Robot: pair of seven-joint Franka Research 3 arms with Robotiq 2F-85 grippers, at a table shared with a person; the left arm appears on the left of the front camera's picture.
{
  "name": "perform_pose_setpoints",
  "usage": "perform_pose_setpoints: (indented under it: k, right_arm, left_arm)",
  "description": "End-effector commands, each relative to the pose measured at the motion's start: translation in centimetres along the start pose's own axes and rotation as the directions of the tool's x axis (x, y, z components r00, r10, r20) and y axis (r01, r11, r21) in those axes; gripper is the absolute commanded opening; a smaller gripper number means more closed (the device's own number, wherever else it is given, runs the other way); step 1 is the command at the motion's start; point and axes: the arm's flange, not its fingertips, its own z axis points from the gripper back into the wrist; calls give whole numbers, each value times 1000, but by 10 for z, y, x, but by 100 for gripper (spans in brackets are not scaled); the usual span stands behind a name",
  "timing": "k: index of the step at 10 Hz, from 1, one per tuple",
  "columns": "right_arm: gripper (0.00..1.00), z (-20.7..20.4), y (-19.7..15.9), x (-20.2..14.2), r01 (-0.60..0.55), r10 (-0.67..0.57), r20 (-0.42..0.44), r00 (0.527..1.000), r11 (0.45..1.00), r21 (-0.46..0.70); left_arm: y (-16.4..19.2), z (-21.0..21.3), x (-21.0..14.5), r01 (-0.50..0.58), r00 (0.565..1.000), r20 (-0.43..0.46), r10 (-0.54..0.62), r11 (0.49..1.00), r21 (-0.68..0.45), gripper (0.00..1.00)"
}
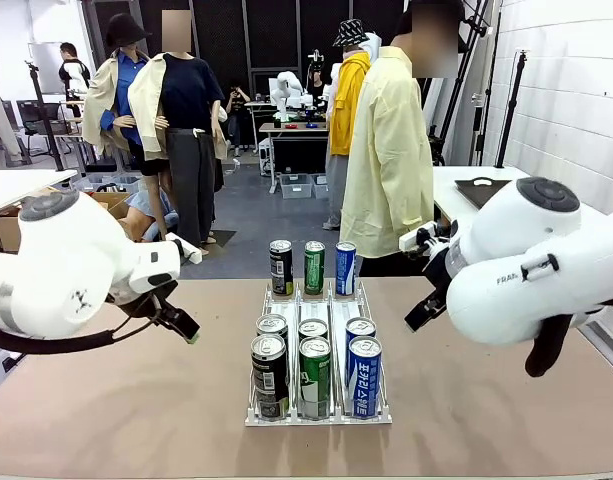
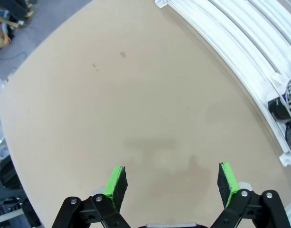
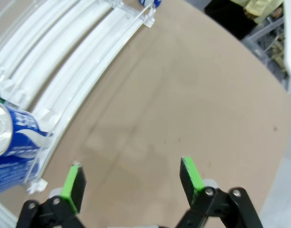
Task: Retrieve and hand over the desired beverage to the person.
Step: Pick up a can of the same type that the person held from the Automatic Can Dispenser.
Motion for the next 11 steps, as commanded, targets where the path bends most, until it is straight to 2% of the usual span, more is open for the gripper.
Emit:
perform_pose_setpoints:
  k: [1, 2, 3, 4, 5, 6, 8, 9, 10, 11]
  right_arm:
    - [100, 34, -17, 19, 83, -81, -33, 996, 995, 55]
    - [100, 50, -28, 28, 132, -128, -48, 991, 985, 110]
    - [100, 68, -38, 35, 205, -199, -54, 979, 963, 176]
    - [100, 87, -50, 40, 310, -302, -70, 951, 920, 241]
    - [100, 100, -59, 41, 359, -352, -84, 932, 875, 324]
    - [100, 114, -72, 40, 400, -406, -78, 911, 820, 408]
    - [100, 134, -109, 27, 448, -519, -76, 851, 644, 620]
    - [100, 139, -124, 16, 453, -569, -73, 819, 563, 691]
    - [100, 141, -140, 4, 448, -596, -71, 799, 512, 733]
    - [100, 141, -151, -12, 438, -617, -71, 784, 469, 767]
  left_arm:
    - [41, 33, 7, 26, 998, -57, -37, 983, -182, 100]
    - [67, 51, 9, 0, 999, -38, -14, 936, -352, 100]
    - [88, 66, 11, -101, 992, -108, 61, 901, -422, 100]
    - [103, 78, 8, -178, 982, -154, 113, 838, -516, 100]
    - [118, 85, 3, -237, 971, -161, 175, 751, -616, 100]
    - [132, 91, -1, -298, 951, -164, 262, 635, -713, 100]
    - [159, 83, -11, -402, 875, -222, 431, 388, -830, 100]
    - [165, 79, -17, -419, 846, -232, 479, 329, -846, 100]
    - [170, 73, -20, -442, 804, -241, 543, 275, -854, 100]
    - [174, 69, -25, -429, 785, -235, 574, 230, -873, 100]
